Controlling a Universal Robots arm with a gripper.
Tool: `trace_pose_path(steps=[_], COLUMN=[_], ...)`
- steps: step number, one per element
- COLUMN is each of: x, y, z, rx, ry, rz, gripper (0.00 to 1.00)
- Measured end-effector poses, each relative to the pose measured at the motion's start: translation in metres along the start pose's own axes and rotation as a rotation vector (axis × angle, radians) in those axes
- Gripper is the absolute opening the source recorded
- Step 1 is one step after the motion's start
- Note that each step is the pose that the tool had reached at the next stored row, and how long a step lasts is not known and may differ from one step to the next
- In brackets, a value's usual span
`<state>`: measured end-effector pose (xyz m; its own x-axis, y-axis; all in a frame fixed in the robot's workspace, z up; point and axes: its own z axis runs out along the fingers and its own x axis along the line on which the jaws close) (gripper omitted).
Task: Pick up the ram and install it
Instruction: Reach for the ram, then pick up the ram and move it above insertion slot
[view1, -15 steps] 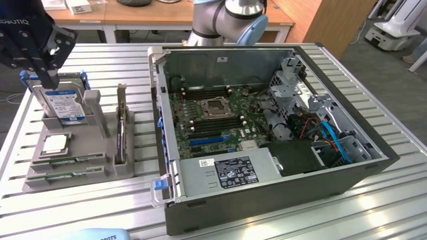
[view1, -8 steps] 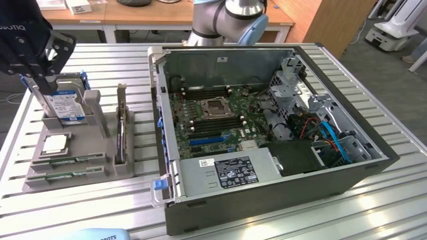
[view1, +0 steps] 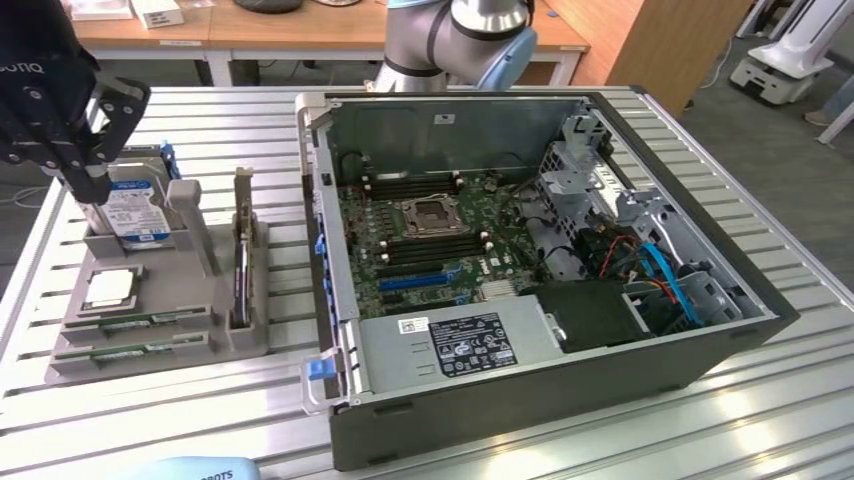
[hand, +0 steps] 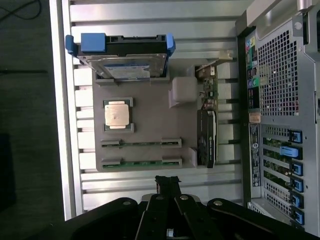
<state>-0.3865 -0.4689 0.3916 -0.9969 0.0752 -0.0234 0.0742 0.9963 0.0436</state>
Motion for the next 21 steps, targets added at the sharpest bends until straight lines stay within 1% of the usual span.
trace_pose_path(steps=[3,16,19,21], x=[-0.0002,-0.0002,-0.0002,-0.0002], y=[-0.0023,-0.0023,-0.0023,-0.0023], z=[-0.0001,-0.0001,0.0001,0.0004], rx=[0.0000,0.0001,0.0004,0.0009], ry=[0.0000,0.0001,0.0005,0.0011], rz=[0.000,-0.001,-0.011,-0.030], gripper=[0.10,0.10,0.10,0.10])
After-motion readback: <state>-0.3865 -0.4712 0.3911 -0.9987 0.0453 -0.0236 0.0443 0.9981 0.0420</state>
